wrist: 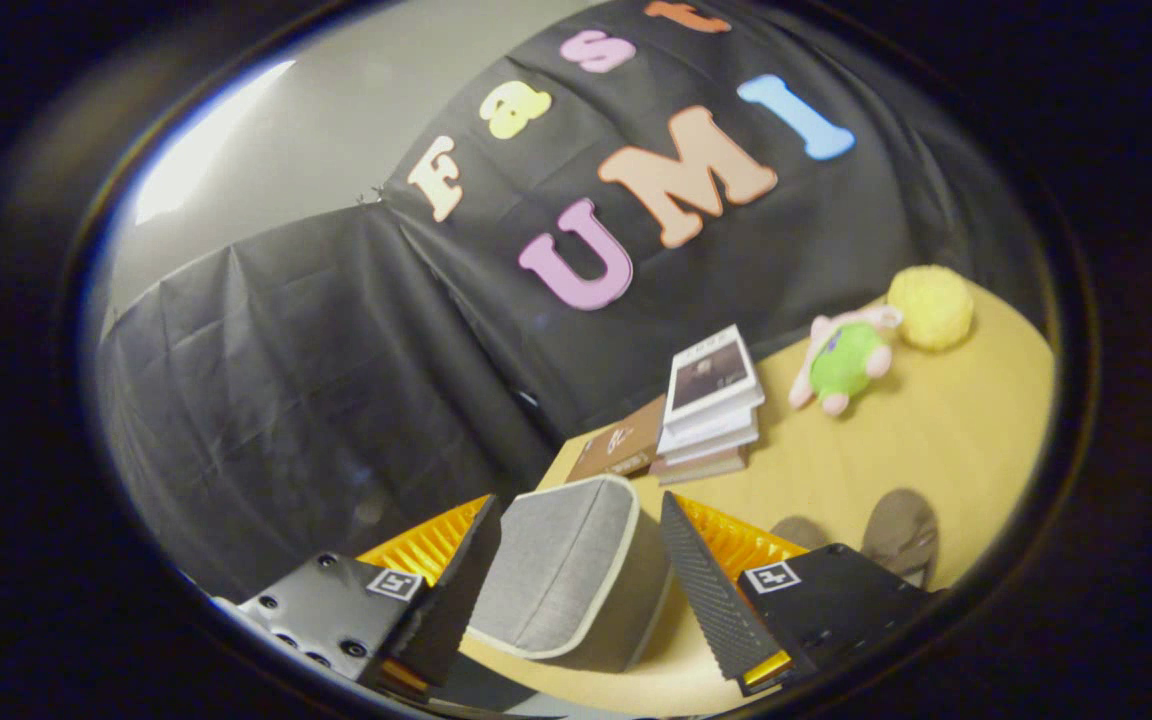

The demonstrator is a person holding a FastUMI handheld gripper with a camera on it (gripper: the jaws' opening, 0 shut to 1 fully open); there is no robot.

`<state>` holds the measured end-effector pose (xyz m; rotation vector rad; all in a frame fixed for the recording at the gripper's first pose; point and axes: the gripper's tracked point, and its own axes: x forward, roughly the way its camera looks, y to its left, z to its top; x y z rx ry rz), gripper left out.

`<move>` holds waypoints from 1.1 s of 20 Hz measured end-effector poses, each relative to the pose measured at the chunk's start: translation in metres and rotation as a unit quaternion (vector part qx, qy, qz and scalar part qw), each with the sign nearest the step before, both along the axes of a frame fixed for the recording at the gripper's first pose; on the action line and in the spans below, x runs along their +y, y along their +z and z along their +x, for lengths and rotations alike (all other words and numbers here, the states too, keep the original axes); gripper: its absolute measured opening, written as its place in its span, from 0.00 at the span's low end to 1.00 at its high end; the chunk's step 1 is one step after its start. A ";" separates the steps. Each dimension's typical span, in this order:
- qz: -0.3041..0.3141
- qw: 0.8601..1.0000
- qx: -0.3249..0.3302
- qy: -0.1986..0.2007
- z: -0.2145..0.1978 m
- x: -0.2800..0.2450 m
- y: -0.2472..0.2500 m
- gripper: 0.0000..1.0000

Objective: Open the storage box then place both shoes into the box .Put the left shoe in first, then the right shoe, with the right side of both shoes facing outward in a uniform manner.

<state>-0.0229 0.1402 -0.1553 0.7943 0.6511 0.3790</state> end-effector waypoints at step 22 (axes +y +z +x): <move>0.235 0.930 0.267 0.091 -0.069 0.098 -0.098 0.81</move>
